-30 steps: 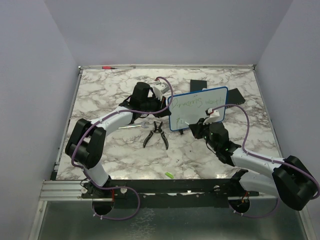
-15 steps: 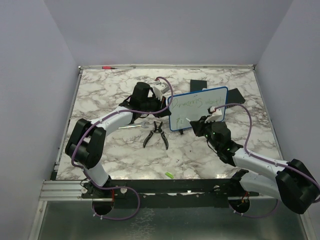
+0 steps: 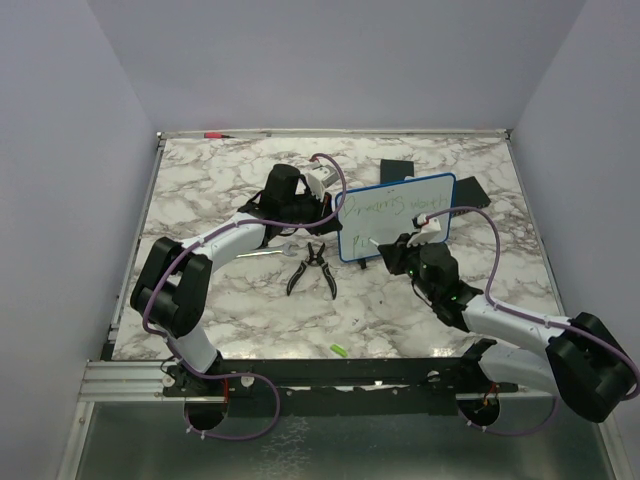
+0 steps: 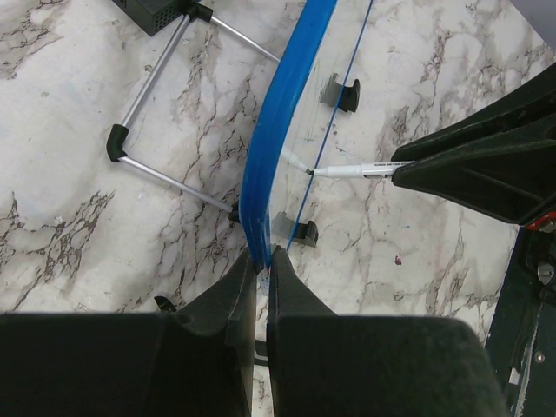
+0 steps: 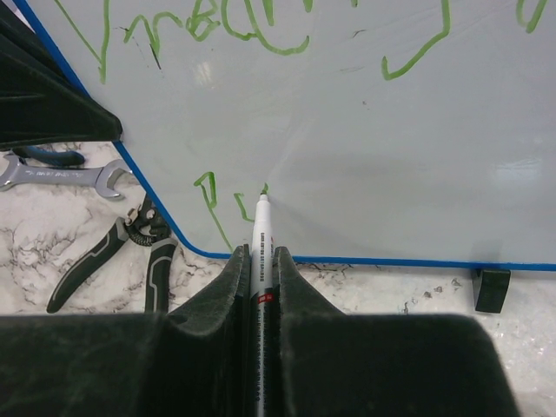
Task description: Write a sentence on the whiteboard
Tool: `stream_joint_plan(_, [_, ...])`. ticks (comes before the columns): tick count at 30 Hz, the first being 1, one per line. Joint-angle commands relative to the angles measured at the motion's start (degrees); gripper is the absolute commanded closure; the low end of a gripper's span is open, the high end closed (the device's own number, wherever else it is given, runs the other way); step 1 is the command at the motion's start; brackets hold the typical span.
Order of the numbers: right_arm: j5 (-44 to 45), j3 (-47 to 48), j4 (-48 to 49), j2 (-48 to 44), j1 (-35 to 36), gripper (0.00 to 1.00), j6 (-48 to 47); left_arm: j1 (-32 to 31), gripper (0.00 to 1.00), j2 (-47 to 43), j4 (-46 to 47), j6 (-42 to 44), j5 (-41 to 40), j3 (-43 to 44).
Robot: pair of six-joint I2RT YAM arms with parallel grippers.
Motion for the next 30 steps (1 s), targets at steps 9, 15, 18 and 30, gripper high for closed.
stream_joint_plan(9, [2.3, -1.8, 0.3, 2.2, -0.4, 0.99, 1.1, -0.8, 1.0, 1.4, -2.3, 1.2, -0.1, 0.8])
stream_joint_plan(15, [2.6, -2.3, 0.1, 2.3, -0.3, 0.99, 1.5, -0.8, 1.0, 1.4, -2.3, 1.2, -0.2, 0.8])
stream_joint_plan(18, [3.1, -2.4, -0.2, 2.1, -0.4, 0.99, 1.6, -0.8, 1.0, 1.4, -2.3, 1.2, -0.2, 0.8])
stream_joint_plan(30, [6.0, -2.6, -1.7, -0.9, -0.4, 0.99, 1.0, -0.8, 1.0, 1.3, -2.3, 1.3, -0.3, 0.8])
